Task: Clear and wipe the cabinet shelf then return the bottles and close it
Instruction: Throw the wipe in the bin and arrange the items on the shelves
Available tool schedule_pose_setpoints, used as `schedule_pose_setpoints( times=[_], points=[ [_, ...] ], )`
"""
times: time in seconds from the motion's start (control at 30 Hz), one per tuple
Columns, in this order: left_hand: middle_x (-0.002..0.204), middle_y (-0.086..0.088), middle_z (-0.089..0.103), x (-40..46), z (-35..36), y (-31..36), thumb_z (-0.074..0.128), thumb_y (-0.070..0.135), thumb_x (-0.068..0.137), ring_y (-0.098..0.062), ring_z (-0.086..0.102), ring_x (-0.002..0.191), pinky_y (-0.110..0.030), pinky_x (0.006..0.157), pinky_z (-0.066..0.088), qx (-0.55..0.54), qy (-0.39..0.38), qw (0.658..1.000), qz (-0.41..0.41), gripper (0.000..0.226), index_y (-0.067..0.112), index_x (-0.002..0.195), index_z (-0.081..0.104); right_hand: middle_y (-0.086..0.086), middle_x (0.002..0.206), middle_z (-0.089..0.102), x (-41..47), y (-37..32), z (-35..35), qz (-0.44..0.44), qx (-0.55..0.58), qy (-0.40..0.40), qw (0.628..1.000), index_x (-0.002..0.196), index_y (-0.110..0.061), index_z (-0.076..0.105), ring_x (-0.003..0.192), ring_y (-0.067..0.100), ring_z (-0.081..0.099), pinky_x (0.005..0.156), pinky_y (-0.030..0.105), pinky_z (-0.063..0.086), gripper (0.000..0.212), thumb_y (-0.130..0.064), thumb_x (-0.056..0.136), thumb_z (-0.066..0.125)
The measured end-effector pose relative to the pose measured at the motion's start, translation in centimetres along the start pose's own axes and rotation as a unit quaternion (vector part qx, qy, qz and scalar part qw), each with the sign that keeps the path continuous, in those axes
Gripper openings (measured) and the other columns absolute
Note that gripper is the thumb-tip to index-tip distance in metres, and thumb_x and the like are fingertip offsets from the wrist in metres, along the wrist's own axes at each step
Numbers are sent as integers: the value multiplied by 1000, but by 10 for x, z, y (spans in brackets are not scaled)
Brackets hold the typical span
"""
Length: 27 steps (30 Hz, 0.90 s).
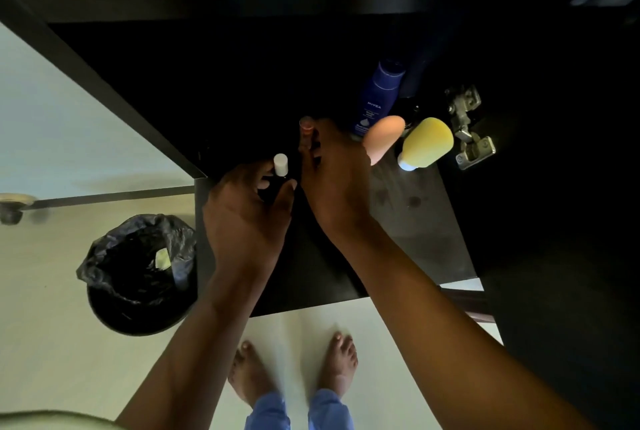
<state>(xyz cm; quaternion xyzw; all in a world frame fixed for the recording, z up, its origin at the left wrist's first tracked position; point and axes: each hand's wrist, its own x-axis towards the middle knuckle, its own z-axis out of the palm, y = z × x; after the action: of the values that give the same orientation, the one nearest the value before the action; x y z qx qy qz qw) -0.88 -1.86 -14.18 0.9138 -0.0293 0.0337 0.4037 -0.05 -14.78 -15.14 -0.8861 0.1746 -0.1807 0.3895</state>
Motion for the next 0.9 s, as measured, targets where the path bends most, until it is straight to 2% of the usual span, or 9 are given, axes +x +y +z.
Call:
schedule_pose_setpoints(
  times=[0.2, 0.27, 0.33, 0.4, 0.5, 0.63, 0.77, 0.83, 0.9],
  points=[
    [97, 7, 79, 5, -1, 0, 83, 31, 87, -9, 74, 86, -21, 71, 49, 16, -8, 1000, 8, 14, 25, 99, 77, 5, 89, 73, 17, -5, 10, 0, -25, 15, 1000, 104, -9, 71, 81, 19, 69, 59, 16, 36, 13, -3, 93, 65],
    [95, 8, 79, 6, -1, 1, 84, 30, 86, -8, 74, 85, -11, 68, 41, 21, -10, 1000, 1, 13, 26, 97, 77, 6, 90, 73, 18, -4, 11, 7, -29, 5, 1000, 104, -8, 70, 82, 20, 70, 59, 16, 39, 12, -5, 94, 65],
    [95, 10, 79, 7, -3, 2, 84, 29, 86, -5, 73, 86, -6, 69, 37, 15, -13, 1000, -7, 14, 27, 98, 78, 8, 91, 73, 17, -2, 11, 16, -39, -4, 999, 104, -7, 67, 83, 25, 71, 63, 33, 54, 9, -9, 96, 64],
    [96, 13, 79, 8, -5, 2, 83, 28, 87, 0, 71, 86, -6, 73, 43, -13, -24, 999, -21, 16, 28, 103, 79, 8, 96, 73, 8, -2, 6, 18, -38, -5, 999, 109, -8, 64, 85, 26, 71, 68, 43, 59, 14, -9, 95, 60],
    [94, 15, 77, 9, -11, 4, 81, 25, 90, 6, 71, 85, -10, 77, 54, -72, -53, 995, -31, 17, 26, 107, 79, 7, 110, 72, -23, -9, -14, 12, -17, -13, 1000, 125, -12, 62, 99, 24, 71, 82, 43, 61, 33, -4, 93, 59],
    [83, 26, 71, 5, -32, 24, 80, 16, 91, 18, 68, 80, 0, 73, 48, -140, -103, 984, -44, 17, 30, 100, 76, -4, 129, 70, -61, -29, -41, 14, 10, -79, 997, 141, -23, 59, 116, 13, 69, 100, 34, 58, 46, -13, 98, 69],
    [80, 19, 79, -2, -63, 64, 80, 5, 88, 7, 74, 74, -12, 68, 56, -195, -147, 967, -73, 16, 20, 89, 80, -8, 123, 71, -68, -63, -74, -18, 28, -31, 999, 139, -33, 57, 103, 7, 70, 93, 17, 54, 55, -8, 93, 72],
    [81, 13, 81, -6, -83, 87, 81, 6, 87, -1, 77, 77, -30, 79, 64, -208, -167, 960, -81, 14, 20, 89, 81, -11, 115, 71, -64, -83, -98, -26, 21, -24, 999, 136, -37, 54, 96, 5, 70, 87, 15, 54, 57, -7, 91, 72],
    [84, 12, 81, -7, -108, 118, 86, 21, 84, -5, 78, 82, -41, 86, 64, -211, -165, 961, -71, 12, 26, 93, 81, -16, 111, 69, -57, -105, -126, -35, 7, -17, 999, 133, -41, 53, 93, 0, 68, 84, 8, 50, 55, -11, 91, 72]
  ],
)
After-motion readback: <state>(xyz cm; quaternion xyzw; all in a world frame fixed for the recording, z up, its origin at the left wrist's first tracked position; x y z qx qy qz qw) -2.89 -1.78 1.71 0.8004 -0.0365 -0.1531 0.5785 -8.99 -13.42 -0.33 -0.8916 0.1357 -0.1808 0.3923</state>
